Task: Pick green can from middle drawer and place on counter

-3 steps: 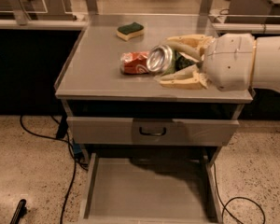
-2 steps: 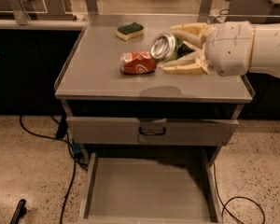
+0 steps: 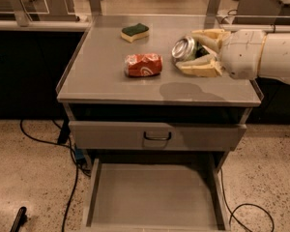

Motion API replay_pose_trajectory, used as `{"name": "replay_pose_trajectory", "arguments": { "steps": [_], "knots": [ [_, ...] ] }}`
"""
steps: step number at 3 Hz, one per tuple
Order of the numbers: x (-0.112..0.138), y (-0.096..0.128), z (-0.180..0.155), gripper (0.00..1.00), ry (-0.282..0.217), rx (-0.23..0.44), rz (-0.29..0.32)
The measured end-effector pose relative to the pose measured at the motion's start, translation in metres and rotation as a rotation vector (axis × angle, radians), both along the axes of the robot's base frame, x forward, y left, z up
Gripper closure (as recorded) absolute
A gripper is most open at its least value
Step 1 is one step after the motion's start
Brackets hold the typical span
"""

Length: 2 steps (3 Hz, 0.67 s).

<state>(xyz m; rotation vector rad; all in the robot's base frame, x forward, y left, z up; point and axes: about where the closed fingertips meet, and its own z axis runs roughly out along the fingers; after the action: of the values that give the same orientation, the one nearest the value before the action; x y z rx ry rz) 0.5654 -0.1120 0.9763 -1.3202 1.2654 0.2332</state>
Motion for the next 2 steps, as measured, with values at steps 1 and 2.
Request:
{"name": "replay_pose_trajectory", "arguments": {
  "steps": [1, 2],
  "knots": [
    [0.018, -0.015, -0.021, 1.0, 0.043, 0.0, -0.081],
    [0.034, -0.023, -0.035, 1.0, 0.065, -0.001, -0.124]
  ]
}}
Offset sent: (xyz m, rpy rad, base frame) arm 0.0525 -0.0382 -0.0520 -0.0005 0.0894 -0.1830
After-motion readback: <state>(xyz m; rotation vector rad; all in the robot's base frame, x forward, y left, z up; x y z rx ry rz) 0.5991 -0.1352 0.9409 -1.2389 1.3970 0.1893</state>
